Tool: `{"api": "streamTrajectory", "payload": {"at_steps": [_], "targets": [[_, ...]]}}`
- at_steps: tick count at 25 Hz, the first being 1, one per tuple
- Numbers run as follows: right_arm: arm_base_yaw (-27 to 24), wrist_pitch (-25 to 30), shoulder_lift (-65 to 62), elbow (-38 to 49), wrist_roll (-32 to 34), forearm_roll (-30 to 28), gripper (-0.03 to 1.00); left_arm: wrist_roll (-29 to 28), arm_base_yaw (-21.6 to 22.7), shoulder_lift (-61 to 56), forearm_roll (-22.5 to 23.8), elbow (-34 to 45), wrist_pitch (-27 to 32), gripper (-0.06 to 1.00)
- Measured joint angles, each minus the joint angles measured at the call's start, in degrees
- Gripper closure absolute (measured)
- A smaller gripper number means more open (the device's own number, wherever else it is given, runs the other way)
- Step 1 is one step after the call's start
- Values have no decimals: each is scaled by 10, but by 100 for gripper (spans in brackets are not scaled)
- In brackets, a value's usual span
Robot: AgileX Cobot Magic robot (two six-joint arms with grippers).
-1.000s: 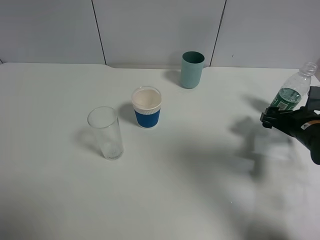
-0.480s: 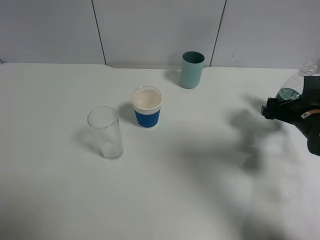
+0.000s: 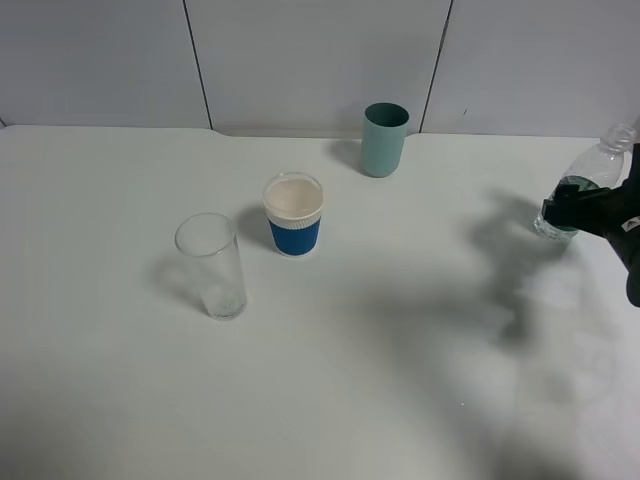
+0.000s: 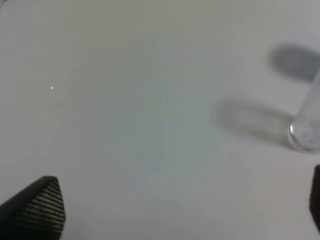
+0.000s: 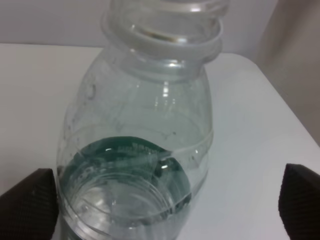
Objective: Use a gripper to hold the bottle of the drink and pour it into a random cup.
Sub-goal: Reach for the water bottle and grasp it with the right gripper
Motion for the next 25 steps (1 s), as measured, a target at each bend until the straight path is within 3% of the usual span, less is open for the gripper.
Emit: {"api": "streamTrajectory", "payload": {"at_steps": [15, 25], "targets": [[-8, -6, 82, -21, -1, -3, 10, 0, 0, 0, 0, 0, 0, -5], [-9, -6, 96, -81, -6, -32, 10, 0, 0, 0, 0, 0, 0, -5]]}}
